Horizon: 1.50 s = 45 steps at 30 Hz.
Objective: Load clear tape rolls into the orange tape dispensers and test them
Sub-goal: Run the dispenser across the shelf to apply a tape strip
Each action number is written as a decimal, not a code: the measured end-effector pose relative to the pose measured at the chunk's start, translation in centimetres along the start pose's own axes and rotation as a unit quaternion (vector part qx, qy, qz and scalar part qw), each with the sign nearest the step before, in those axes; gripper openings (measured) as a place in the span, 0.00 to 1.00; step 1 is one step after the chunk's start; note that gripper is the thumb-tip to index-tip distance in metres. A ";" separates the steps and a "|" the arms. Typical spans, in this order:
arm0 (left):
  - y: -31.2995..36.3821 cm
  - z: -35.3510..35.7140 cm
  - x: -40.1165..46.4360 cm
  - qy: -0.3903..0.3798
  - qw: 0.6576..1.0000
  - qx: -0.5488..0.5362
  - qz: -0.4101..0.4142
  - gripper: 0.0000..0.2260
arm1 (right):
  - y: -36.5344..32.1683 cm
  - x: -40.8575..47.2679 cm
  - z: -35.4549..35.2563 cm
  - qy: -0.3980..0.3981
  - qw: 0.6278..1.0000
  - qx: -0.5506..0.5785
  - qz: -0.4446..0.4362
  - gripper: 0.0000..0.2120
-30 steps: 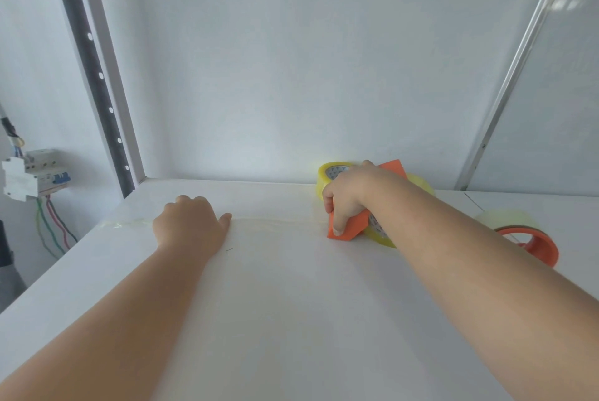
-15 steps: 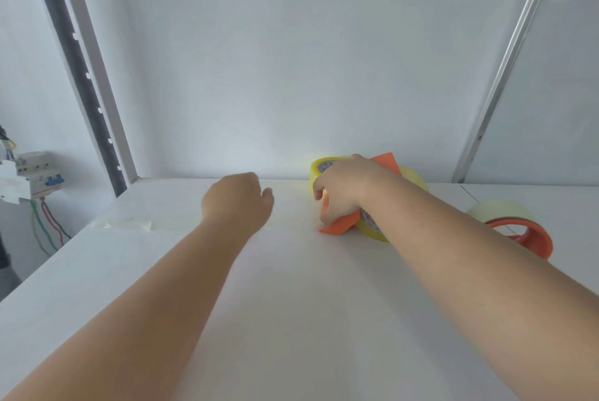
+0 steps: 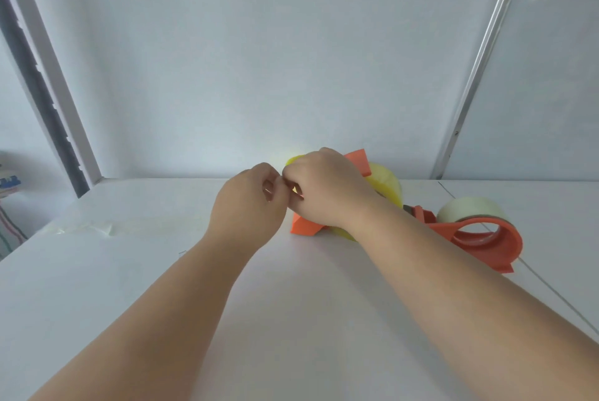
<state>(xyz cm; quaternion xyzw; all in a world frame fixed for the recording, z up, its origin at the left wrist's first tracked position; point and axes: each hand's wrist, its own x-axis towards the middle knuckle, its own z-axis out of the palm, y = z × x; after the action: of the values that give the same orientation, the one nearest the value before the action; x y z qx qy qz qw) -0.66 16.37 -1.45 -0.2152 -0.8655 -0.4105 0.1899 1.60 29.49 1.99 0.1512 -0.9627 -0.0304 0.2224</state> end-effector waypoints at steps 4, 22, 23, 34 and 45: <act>-0.3 0.3 -0.8 -0.004 0.999 -0.010 0.032 0.05 | -0.3 -0.8 0.2 0.023 0.999 0.029 -0.018 0.11; 1.4 0.6 -3.1 -0.052 0.987 -0.017 0.152 0.07 | 2.3 -6.7 -3.0 0.108 0.982 0.151 0.041 0.08; 1.9 0.7 -3.0 -0.053 0.987 -0.025 0.150 0.07 | 2.6 -6.9 -3.3 0.105 0.981 0.155 0.043 0.09; 6.7 3.2 -3.9 -0.099 0.980 -0.087 0.150 0.05 | 7.3 -9.6 -6.0 0.160 0.971 0.127 0.121 0.11; 9.0 7.1 -4.8 -0.134 0.970 -0.068 0.193 0.13 | 11.4 -13.9 -3.8 -0.003 0.942 0.091 0.324 0.27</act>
<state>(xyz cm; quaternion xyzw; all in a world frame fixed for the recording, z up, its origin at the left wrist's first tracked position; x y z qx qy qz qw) 7.01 26.12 -2.42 -0.4436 -0.7952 -0.3916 0.1325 11.99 44.63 1.06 -0.1494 -0.9590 0.1306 0.2024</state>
